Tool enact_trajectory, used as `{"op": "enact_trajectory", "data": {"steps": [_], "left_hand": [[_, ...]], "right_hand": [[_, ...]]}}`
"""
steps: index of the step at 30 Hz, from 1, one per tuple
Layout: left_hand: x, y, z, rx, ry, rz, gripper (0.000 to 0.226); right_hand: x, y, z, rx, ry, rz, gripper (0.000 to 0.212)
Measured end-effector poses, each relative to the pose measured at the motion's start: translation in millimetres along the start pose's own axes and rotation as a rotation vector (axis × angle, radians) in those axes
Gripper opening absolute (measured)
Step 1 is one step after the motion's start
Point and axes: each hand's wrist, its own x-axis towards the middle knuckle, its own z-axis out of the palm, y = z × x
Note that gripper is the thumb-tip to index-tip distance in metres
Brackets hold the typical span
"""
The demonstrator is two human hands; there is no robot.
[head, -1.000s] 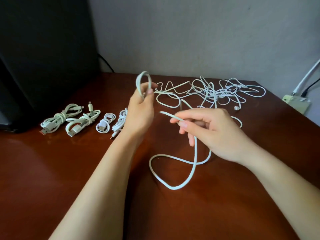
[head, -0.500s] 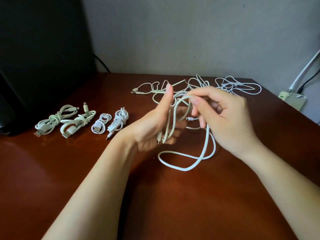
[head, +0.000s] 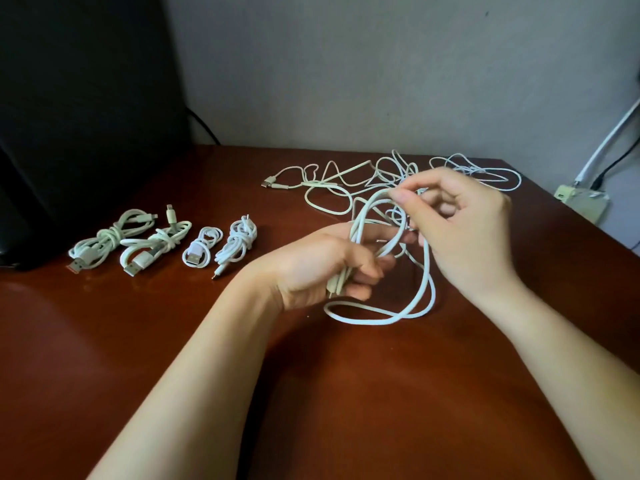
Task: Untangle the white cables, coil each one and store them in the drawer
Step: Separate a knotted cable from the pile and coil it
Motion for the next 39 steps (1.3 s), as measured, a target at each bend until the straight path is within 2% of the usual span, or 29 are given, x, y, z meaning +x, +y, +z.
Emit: {"op": "enact_trajectory", "data": {"steps": [3,6,9,12,15,18,20,22,25,30,34,37,39], "left_hand": [[-2.7,1.9,0.0,-0.094,-0.045,0.006,0.045],[-5.3,2.2,-0.7,-0.099,-0.086,0.009,0.030],[-5.0,1.0,-2.0,-0.081,-0.086,0.019,0.024],[-5.1,1.5,-2.2,-0.059,-0.106,0.054,0.017],[-5.7,-0.1,-3.0,-0.023,-0.131,0.050,0.021],[-5.2,-2.3,-1.8,0.058,-0.150,0.016,0.019],[-4.0,-3.6,0.4,0.132,-0.156,-0.011,0.017],[-3.1,-4.1,2.2,0.174,-0.171,-0.027,0.017],[-4.5,-3.2,3.3,0.171,-0.209,-0.038,0.018],[-5.7,2.3,6.2,0.151,-0.124,-0.003,0.013],[-2.8,5.5,6.1,0.408,0.065,0.091,0.015],[-0.7,4.1,10.8,0.633,0.147,0.112,0.009],[1.4,1.0,13.1,0.751,0.178,0.127,0.019]], "right_hand": [[0.4,1.6,1.5,-0.064,-0.024,0.031,0.018],[1.3,2.7,2.5,0.003,-0.144,0.151,0.018],[-0.1,1.3,3.2,-0.004,-0.266,0.200,0.023],[-2.0,0.2,4.3,0.106,-0.318,0.260,0.019],[-1.0,-4.8,5.1,0.118,-0.397,0.294,0.019],[3.0,-11.5,0.5,0.201,-0.505,0.437,0.045],[4.0,-12.7,-2.0,0.149,-0.550,0.507,0.058],[3.1,-9.7,-1.7,0.064,-0.525,0.496,0.056],[0.3,-7.4,1.0,-0.029,-0.452,0.380,0.044],[0.2,-6.1,1.5,0.020,-0.301,0.250,0.032],[-0.4,0.7,2.2,-0.080,-0.197,0.121,0.032],[-2.0,5.0,2.5,-0.153,-0.146,0.052,0.031],[-2.1,8.4,2.1,-0.193,-0.126,0.032,0.032]]}}
